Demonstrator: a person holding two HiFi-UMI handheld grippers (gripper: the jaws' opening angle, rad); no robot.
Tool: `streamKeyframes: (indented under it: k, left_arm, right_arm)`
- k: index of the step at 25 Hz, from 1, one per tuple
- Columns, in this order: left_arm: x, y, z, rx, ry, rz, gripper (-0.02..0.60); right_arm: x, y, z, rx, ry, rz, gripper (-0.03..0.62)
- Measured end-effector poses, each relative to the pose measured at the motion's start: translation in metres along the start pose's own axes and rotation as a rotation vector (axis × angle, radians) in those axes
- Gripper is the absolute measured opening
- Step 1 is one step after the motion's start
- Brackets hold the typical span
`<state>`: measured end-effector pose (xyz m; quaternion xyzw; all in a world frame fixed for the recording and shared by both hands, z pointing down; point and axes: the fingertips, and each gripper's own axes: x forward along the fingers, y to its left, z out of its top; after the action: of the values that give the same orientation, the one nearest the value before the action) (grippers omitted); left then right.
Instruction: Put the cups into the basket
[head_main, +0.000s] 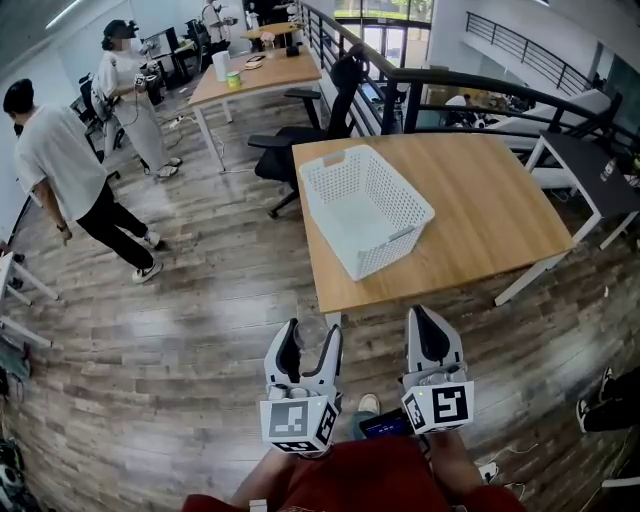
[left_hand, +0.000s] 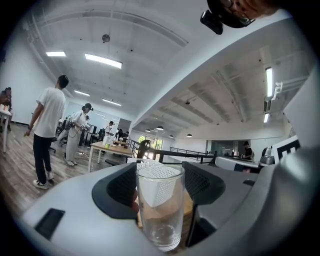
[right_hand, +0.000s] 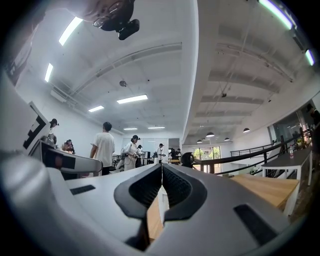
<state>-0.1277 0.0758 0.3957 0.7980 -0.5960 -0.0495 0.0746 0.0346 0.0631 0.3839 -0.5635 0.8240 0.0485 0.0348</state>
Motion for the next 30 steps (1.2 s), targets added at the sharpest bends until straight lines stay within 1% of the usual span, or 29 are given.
streamKeyframes:
  k: [7, 17, 24, 30]
  left_arm:
    - [0.043, -0.023, 0.005, 0.004, -0.006, -0.002, 0.29]
    - [0.103, -0.052, 0.006, -0.001, -0.016, 0.015, 0.29]
    - [0.13, -0.065, 0.003, 0.017, -0.012, 0.042, 0.29]
    - [0.143, -0.062, 0.003, 0.024, -0.012, 0.07, 0.29]
  right_arm:
    - [0.016, -0.048, -0.002, 0.015, -0.002, -0.016, 0.012]
    - [0.046, -0.106, -0.012, 0.012, 0.007, 0.001, 0.012]
    - [0.055, -0.133, -0.023, 0.041, 0.015, 0.02, 0.012]
    - [0.07, -0.145, -0.028, 0.066, 0.006, 0.035, 0.012]
